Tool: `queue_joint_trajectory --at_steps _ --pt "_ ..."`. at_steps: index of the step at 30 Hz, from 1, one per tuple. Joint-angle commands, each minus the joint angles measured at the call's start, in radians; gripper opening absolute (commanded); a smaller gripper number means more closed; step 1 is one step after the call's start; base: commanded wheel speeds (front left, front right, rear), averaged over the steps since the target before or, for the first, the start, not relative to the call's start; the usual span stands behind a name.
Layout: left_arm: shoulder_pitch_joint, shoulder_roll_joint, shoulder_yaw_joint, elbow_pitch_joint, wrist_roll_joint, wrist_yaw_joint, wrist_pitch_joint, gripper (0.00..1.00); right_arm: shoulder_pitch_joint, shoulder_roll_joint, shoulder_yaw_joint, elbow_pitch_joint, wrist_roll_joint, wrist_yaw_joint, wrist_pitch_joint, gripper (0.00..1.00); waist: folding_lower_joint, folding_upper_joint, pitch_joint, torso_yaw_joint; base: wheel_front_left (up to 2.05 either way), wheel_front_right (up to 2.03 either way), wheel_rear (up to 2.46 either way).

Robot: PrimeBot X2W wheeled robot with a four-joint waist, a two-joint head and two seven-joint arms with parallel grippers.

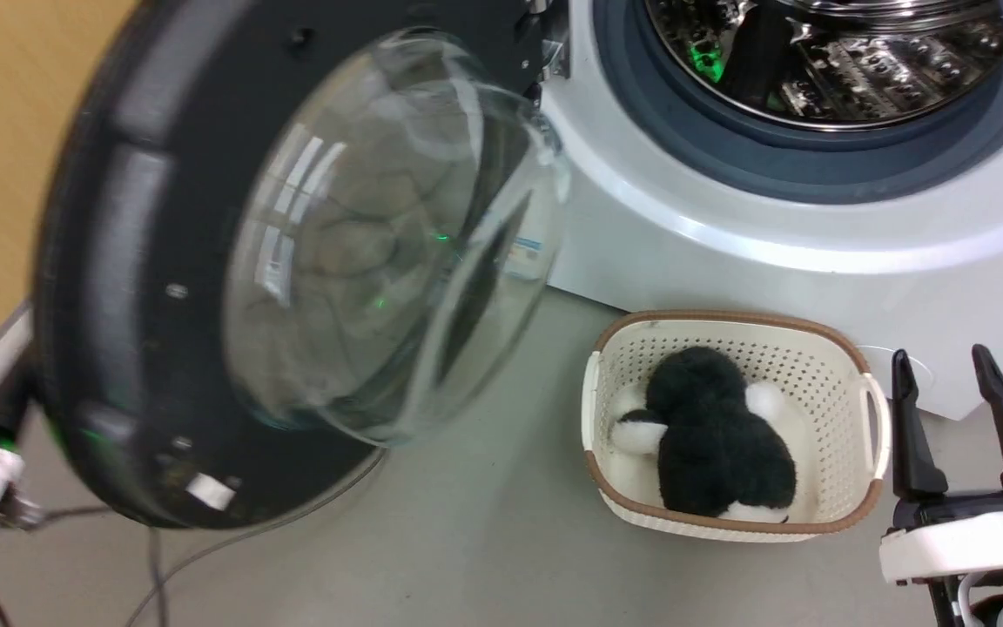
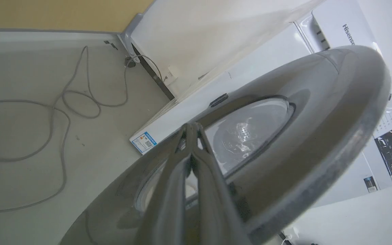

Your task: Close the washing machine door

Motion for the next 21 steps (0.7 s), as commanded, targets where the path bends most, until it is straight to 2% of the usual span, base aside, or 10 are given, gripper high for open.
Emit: queue_joint_trajectory --at_steps 1,7,13,18,21 --pt "0.037 -0.003 -0.037 -0.029 -0.026 -0.008 0.023 0.0 -0.019 0.003 -0.003 -0.003 0.0 0.001 -0.01 1.0 0.0 0.0 0.002 0.007 0.0 0.0 0.0" --pt "0.118 0.001 -0.19 -0.15 -0.097 -0.015 0.064 0.0 -0.026 0.003 -0.01 -0.004 0.003 0.001 -0.023 1.0 0.0 0.0 0.004 0.025 0.0 0.0 0.0" --pt "0.144 -0.007 -0.374 -0.255 -0.159 -0.021 0.044 0.0 -0.032 0.003 -0.012 -0.002 0.005 0.001 -0.036 1.0 0.0 0.0 0.005 0.028 0.0 0.0 0.0" --pt "0.144 -0.024 -0.516 -0.301 -0.195 -0.026 0.005 0.0 -0.043 0.003 -0.019 -0.006 0.011 0.001 -0.044 1.0 0.0 0.0 0.013 0.011 0.0 0.0 0.0" --pt "0.134 -0.04 -0.613 -0.309 -0.165 -0.026 -0.072 0.0 -0.047 0.003 -0.016 -0.008 0.011 0.001 -0.045 1.0 0.0 0.0 0.017 -0.022 0.0 0.0 0.0"
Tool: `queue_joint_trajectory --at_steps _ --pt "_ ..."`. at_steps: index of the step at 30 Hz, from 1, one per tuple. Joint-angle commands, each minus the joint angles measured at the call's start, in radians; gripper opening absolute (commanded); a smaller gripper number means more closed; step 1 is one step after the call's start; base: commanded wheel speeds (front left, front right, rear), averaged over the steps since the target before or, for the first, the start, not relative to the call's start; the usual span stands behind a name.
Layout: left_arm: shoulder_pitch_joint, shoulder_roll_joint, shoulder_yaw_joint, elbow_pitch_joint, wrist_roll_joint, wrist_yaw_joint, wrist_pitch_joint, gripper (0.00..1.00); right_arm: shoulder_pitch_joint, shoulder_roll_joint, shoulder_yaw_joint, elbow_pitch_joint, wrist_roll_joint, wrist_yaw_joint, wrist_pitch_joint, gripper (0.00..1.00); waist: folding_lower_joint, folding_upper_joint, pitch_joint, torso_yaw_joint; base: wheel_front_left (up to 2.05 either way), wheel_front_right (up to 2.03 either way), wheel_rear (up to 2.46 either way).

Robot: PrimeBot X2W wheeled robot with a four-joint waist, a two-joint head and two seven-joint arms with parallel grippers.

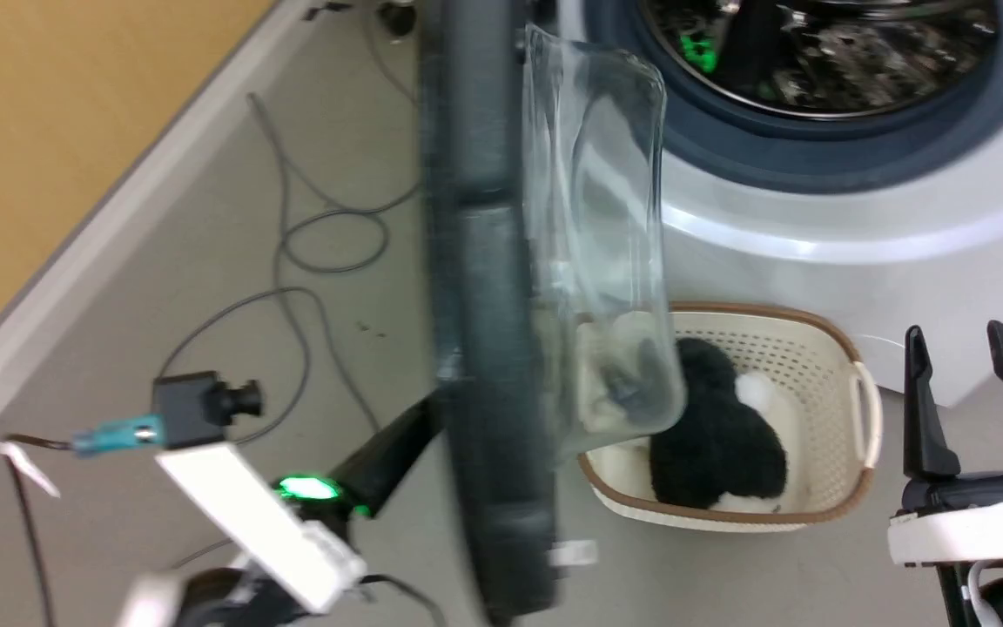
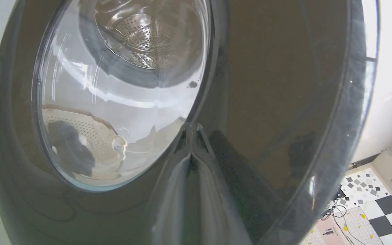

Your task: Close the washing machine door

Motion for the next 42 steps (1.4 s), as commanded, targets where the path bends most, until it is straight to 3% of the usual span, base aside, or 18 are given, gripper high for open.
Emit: queue_joint_trajectory --at_steps 1,6,10,22,27,31,37,42 --pt "-0.012 -0.007 -0.019 0.004 0.02 -0.006 -0.037 0.0 -0.015 0.003 -0.002 -0.005 0.006 0.001 -0.008 1.0 0.0 0.0 0.004 -0.023 0.0 0.0 0.0" --pt "-0.083 -0.003 -0.214 0.12 0.124 -0.006 -0.239 0.0 -0.026 0.003 0.002 -0.005 0.014 0.001 -0.008 1.0 0.0 0.0 0.011 -0.109 0.0 0.0 0.0" --pt "-0.144 -0.014 -0.336 0.206 0.143 -0.006 -0.373 0.0 -0.032 0.003 0.002 -0.001 0.022 0.001 -0.008 1.0 0.0 0.0 0.013 -0.167 0.0 0.0 0.0" --pt "-0.27 -0.003 -0.558 0.411 0.057 -0.006 -0.582 0.0 -0.024 0.003 0.011 0.007 0.035 0.001 -0.008 1.0 0.0 0.0 -0.003 -0.271 0.0 0.0 0.0" --pt "-0.305 0.045 -0.597 0.444 0.087 -0.006 -0.709 0.0 -0.015 0.003 0.02 0.005 0.046 0.001 -0.008 1.0 0.0 0.0 -0.028 -0.279 0.0 0.0 0.0" --pt "-0.324 0.096 -0.522 0.505 0.254 0.006 -0.76 0.0 -0.009 0.003 0.021 -0.014 0.086 0.001 -0.008 1.0 0.0 0.0 -0.053 -0.267 0.0 0.0 0.0" --pt "-0.261 0.04 -0.159 0.417 0.683 0.193 -0.763 0.0 -0.03 0.003 0.002 -0.051 0.091 0.001 -0.008 1.0 0.0 0.0 -0.079 -0.246 0.0 0.0 0.0" --pt "-0.166 0.009 0.026 0.306 0.966 0.309 -0.763 0.0 -0.071 0.003 0.006 -0.097 0.07 0.001 -0.008 1.0 0.0 0.0 -0.097 -0.232 0.0 0.0 0.0"
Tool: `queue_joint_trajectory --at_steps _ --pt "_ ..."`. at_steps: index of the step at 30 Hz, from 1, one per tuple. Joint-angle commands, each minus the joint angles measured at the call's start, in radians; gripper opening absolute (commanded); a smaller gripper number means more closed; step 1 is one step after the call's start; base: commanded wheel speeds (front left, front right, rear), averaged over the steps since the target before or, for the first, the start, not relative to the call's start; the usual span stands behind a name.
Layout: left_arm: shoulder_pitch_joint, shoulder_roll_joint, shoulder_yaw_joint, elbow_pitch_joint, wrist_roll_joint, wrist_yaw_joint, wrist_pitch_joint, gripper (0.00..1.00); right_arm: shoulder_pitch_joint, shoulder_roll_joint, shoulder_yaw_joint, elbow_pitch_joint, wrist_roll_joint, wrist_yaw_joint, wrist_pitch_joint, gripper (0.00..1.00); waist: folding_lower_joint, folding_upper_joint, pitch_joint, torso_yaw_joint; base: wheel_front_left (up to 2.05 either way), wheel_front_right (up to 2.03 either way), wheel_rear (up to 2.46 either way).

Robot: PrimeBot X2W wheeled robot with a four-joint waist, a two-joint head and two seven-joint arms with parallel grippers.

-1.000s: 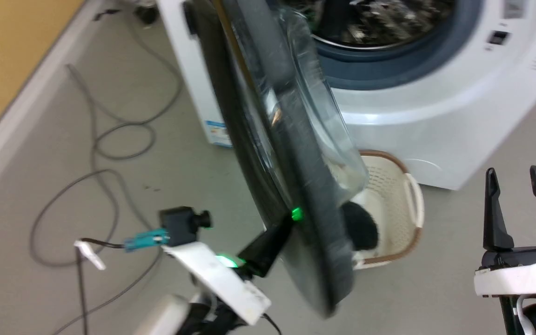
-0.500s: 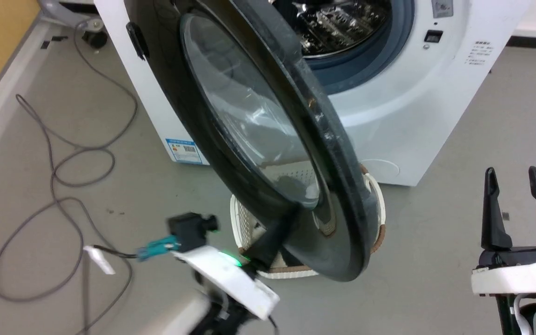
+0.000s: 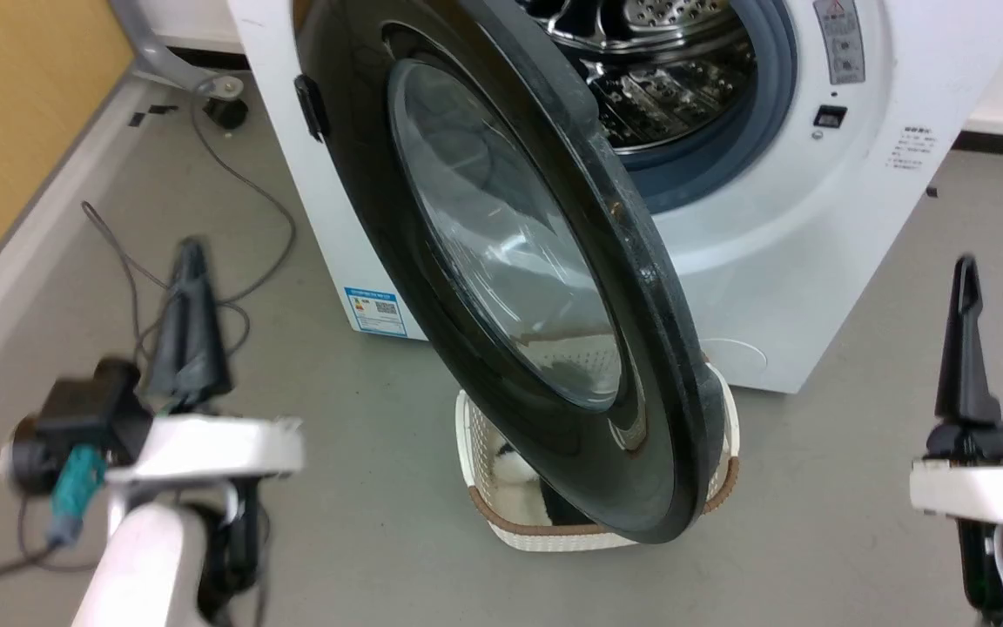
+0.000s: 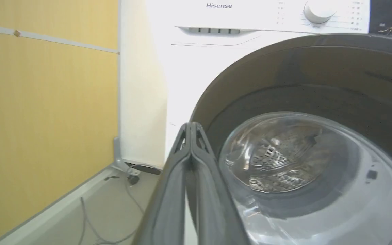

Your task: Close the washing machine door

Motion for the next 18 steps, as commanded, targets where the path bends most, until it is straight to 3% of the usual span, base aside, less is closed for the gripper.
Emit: queue_joint_trajectory --at_steps 1,5,6,7,8,12,13,14,15,18 --pt "0.043 -0.003 0.026 -0.017 0.059 0.028 -0.004 0.0 -0.025 0.001 0.007 -0.018 -0.01 0.001 -0.004 1.0 0.0 0.0 -0.007 0.007 0.0 0.0 0.0" --pt "0.122 -0.002 0.098 -0.045 0.16 0.079 -0.004 0.0 -0.072 0.001 0.062 -0.064 -0.012 0.001 -0.004 1.0 0.0 0.0 -0.016 0.012 0.0 0.0 0.0" --pt "0.143 0.0 0.111 -0.05 0.177 0.083 -0.004 0.07 -0.082 0.001 0.081 -0.077 -0.01 0.001 -0.004 1.0 0.0 0.0 -0.018 0.013 0.0 0.0 0.0" --pt "0.165 0.001 0.121 -0.054 0.192 0.084 -0.004 0.76 -0.094 0.001 0.094 -0.094 -0.002 0.001 -0.004 1.0 0.0 0.0 -0.02 0.014 0.0 0.0 0.0" --pt "0.184 -0.001 0.128 -0.059 0.202 0.083 -0.004 1.0 -0.104 0.001 0.105 -0.109 0.011 0.001 -0.004 1.0 0.0 0.0 -0.022 0.016 0.0 0.0 0.0" --pt "0.25 -0.024 0.143 -0.065 0.218 0.06 -0.004 1.0 -0.136 0.001 0.146 -0.165 0.047 0.001 -0.004 1.0 0.0 0.0 -0.029 0.027 0.0 0.0 0.0" --pt "0.263 -0.036 0.146 -0.067 0.215 0.051 -0.004 1.0 -0.146 0.001 0.157 -0.176 0.057 0.001 -0.004 0.9 0.0 0.0 -0.03 0.03 0.0 0.0 0.0" --pt "0.273 -0.045 0.149 -0.069 0.215 0.042 -0.004 1.0 -0.155 0.0 0.173 -0.186 0.067 0.001 -0.004 0.36 0.0 0.0 -0.03 0.034 0.0 0.0 0.0" --pt "0.283 -0.054 0.154 -0.071 0.216 0.035 -0.004 1.0 -0.162 -0.004 0.196 -0.195 0.082 0.001 -0.004 0.0 0.0 0.0 -0.031 0.037 0.0 0.0 0.0" --pt "0.304 -0.084 0.166 -0.07 0.216 0.008 -0.004 1.0 -0.182 -0.035 0.288 -0.221 0.134 0.001 -0.004 0.0 0.0 0.0 -0.032 0.045 0.0 0.0 0.0"
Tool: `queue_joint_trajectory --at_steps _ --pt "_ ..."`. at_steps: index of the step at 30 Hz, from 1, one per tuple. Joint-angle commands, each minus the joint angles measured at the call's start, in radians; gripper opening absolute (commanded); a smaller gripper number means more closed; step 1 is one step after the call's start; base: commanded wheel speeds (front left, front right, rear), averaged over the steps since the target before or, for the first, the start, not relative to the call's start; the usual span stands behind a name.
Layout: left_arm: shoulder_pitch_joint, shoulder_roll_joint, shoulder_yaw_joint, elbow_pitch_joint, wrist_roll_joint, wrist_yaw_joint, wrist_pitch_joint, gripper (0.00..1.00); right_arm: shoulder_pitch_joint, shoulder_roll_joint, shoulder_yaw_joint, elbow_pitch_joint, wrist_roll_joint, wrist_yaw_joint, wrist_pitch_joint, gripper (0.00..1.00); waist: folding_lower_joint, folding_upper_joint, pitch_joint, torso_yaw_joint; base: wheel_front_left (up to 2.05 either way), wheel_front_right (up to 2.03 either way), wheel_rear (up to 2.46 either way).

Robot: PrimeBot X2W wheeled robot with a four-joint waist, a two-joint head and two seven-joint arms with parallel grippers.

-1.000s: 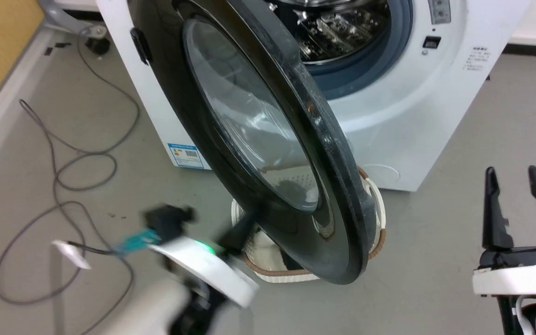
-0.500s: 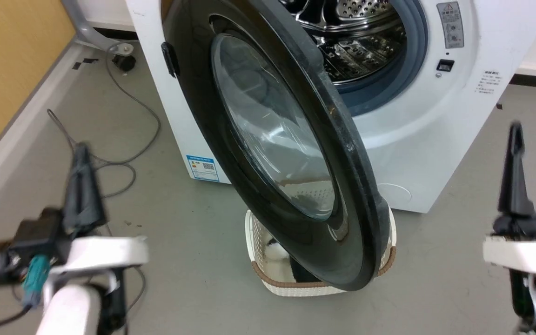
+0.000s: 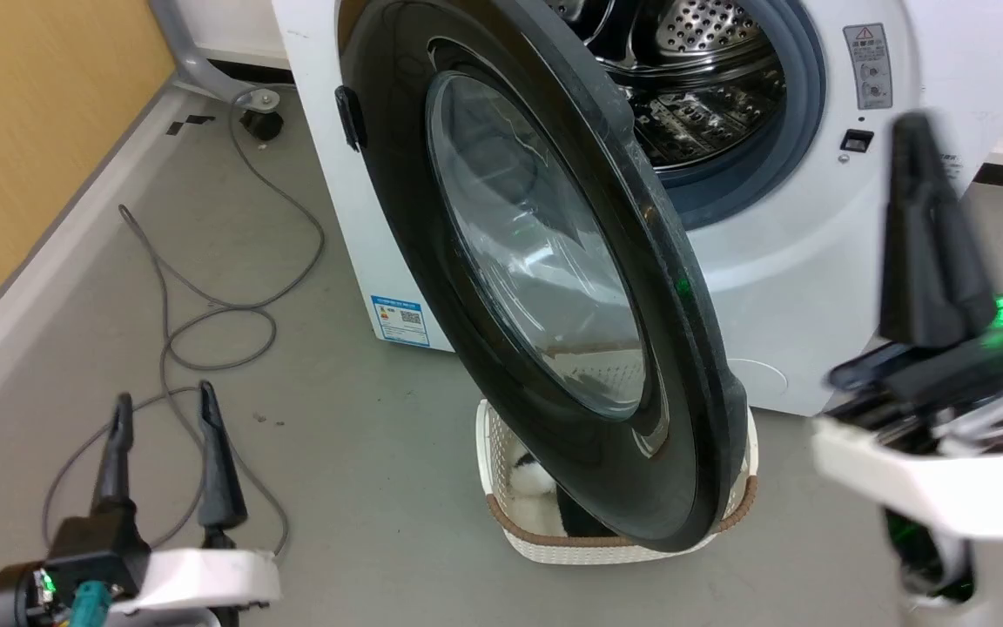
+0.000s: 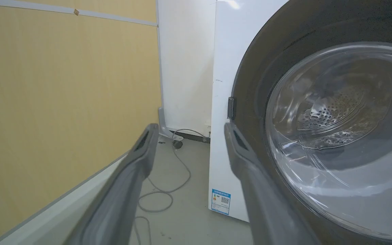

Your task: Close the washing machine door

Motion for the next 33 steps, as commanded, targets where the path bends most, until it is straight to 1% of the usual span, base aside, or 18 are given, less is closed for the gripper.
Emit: queue_joint_trajectory --at_steps 1,6,8,13,16,19,22,27,30,33 --pt "0.015 -0.003 0.003 0.0 0.009 -0.008 -0.004 1.0 -0.014 -0.011 0.02 -0.009 0.02 0.001 -0.003 0.0 0.0 0.0 0.0 0.002 0.0 0.0 0.0" --pt "0.028 -0.034 0.017 0.012 0.035 -0.037 -0.004 1.0 -0.038 -0.093 0.245 -0.058 0.115 0.001 -0.003 0.0 0.0 0.0 0.001 0.007 0.0 0.0 0.0" --pt "0.029 -0.041 0.022 0.016 0.047 -0.044 -0.004 1.0 -0.038 -0.122 0.326 -0.064 0.133 0.001 -0.003 0.0 0.0 0.0 0.0 0.008 0.0 0.0 0.0" --pt "0.018 -0.057 0.03 0.034 0.07 -0.063 -0.004 1.0 -0.012 -0.194 0.513 -0.02 0.104 0.001 -0.003 0.0 0.0 0.0 0.0 0.014 0.0 0.0 0.0" --pt "0.008 -0.067 0.025 0.041 0.082 -0.074 -0.004 1.0 0.033 -0.221 0.567 0.029 0.088 0.001 -0.003 0.0 0.0 0.0 0.002 0.019 0.0 0.0 0.0" --pt "0.001 -0.075 0.024 0.046 0.09 -0.079 -0.004 1.0 0.086 -0.238 0.576 0.083 0.073 0.001 -0.003 0.0 0.0 0.0 0.007 0.015 0.0 0.0 0.0" --pt "-0.002 -0.082 0.025 0.046 0.093 -0.08 -0.004 1.0 0.122 -0.254 0.553 0.143 0.042 0.001 -0.003 0.0 0.0 0.0 0.015 0.004 0.0 0.0 0.0" --pt "-0.009 -0.089 0.023 0.046 0.1 -0.084 -0.004 1.0 0.158 -0.254 0.467 0.232 -0.006 0.001 -0.003 0.0 0.0 0.0 0.031 -0.017 0.0 0.0 0.0" --pt "-0.017 -0.092 0.018 0.046 0.106 -0.085 -0.004 1.0 0.165 -0.251 0.419 0.271 -0.009 0.001 -0.003 0.0 0.0 0.0 0.045 -0.027 0.0 0.0 0.0" --pt "-0.027 -0.095 0.011 0.046 0.109 -0.084 -0.004 1.0 0.159 -0.242 0.366 0.303 0.011 0.001 -0.003 0.0 0.0 0.0 0.061 -0.036 0.0 0.0 0.0"
